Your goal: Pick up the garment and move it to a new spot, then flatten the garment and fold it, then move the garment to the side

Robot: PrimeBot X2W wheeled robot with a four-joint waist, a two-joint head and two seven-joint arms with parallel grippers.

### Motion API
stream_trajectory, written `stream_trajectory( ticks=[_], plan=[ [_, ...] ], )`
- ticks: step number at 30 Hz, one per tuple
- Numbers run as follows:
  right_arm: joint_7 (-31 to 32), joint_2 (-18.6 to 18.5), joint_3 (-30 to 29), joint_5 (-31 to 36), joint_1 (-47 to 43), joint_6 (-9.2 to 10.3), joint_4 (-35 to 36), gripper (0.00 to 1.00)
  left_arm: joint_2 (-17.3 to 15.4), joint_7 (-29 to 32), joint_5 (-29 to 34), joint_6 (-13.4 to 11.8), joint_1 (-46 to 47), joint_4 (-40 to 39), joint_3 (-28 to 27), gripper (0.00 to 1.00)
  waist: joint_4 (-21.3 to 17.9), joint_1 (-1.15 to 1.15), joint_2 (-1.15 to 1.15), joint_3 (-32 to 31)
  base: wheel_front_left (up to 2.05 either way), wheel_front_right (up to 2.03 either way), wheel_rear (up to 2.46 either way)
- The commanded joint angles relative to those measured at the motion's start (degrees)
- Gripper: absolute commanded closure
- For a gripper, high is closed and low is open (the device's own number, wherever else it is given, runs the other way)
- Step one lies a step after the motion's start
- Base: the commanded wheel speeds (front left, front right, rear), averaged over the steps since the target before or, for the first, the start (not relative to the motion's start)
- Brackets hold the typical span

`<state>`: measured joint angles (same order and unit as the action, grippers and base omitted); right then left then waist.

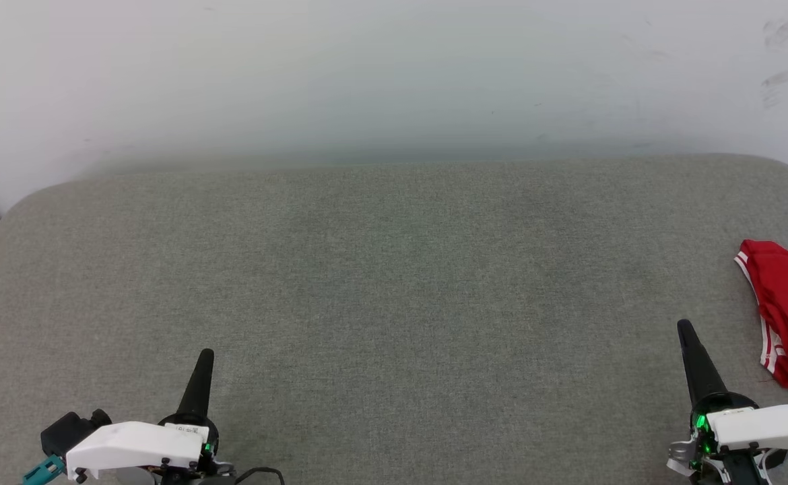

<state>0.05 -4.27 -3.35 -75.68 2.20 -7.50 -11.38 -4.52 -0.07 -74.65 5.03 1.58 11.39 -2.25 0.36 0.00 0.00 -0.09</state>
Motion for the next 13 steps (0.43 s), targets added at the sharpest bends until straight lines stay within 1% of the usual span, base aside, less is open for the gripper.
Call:
stream_trajectory(
  ticks=[1,13],
  plan=[
    [0.46,-0.34,-0.22,-1.36,1.15,0.01,-0.05,1.00,-0.15,0.38,-1.42,0.41,1.23,-0.05,-0.32,1.00,-0.01,0.00,0.00,0.01,0.00,0.00,0.00],
    [2.04,-0.21,-0.62,-7.05,2.20,0.01,-0.89,1.00,-0.02,1.98,-7.48,1.14,2.51,0.84,-1.02,1.00,-0.11,0.00,0.00,0.09,0.00,0.00,0.00]
  ],
)
